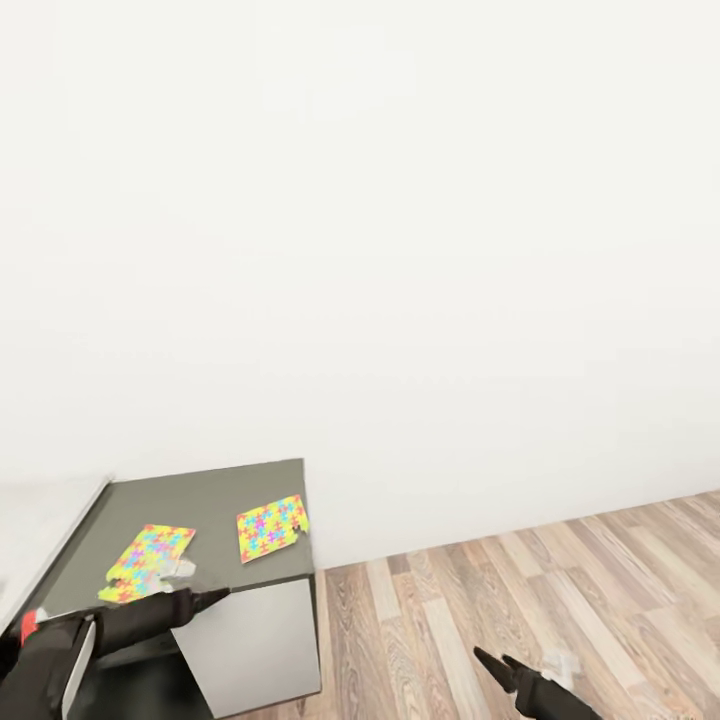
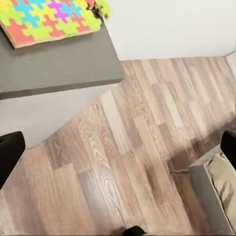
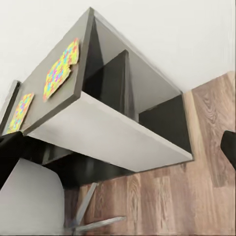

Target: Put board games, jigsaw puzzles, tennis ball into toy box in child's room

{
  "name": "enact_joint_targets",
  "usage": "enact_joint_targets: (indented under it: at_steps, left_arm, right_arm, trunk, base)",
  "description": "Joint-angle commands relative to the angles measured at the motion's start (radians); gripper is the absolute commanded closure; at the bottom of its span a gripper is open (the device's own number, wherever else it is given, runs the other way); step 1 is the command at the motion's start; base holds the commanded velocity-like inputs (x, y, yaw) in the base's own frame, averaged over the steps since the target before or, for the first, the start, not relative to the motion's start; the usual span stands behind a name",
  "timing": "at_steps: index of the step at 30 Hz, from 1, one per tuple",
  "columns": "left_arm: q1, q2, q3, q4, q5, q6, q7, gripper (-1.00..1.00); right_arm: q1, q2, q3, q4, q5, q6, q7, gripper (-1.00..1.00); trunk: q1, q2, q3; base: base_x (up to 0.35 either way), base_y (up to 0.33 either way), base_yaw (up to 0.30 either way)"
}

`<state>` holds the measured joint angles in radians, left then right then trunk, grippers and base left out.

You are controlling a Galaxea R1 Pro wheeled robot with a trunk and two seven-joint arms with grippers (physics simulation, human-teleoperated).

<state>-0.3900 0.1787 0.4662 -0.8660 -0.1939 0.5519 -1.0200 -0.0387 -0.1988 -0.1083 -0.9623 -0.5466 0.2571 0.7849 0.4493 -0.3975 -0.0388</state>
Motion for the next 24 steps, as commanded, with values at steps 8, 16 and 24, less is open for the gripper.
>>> enact_joint_targets:
  at_steps: [8,16,24]
  left_arm:
    - [-0.001,-0.002,0.001,0.279,-0.053,-0.177,0.263,-1.0]
    - [-0.001,-0.009,-0.001,0.352,-0.064,-0.212,0.334,-1.0]
    - [-0.031,-0.045,0.009,0.344,-0.045,-0.204,0.323,-1.0]
  right_arm:
    - [-0.001,0.06,-0.001,0.233,0.115,-0.15,-0.146,-1.0]
    - [-0.001,0.069,0.001,0.283,0.126,-0.169,-0.178,-1.0]
    - [-0.017,0.112,-0.007,0.264,0.109,-0.18,-0.167,-1.0]
  trunk:
    - [0.001,-0.002,0.005]
    - [0.001,-0.002,0.006]
    - [0.001,-0.002,0.006]
  base:
    - [0.0,0.0,-0.138]
    - [0.0,0.0,-0.015]
    - [0.0,0.0,0.0]
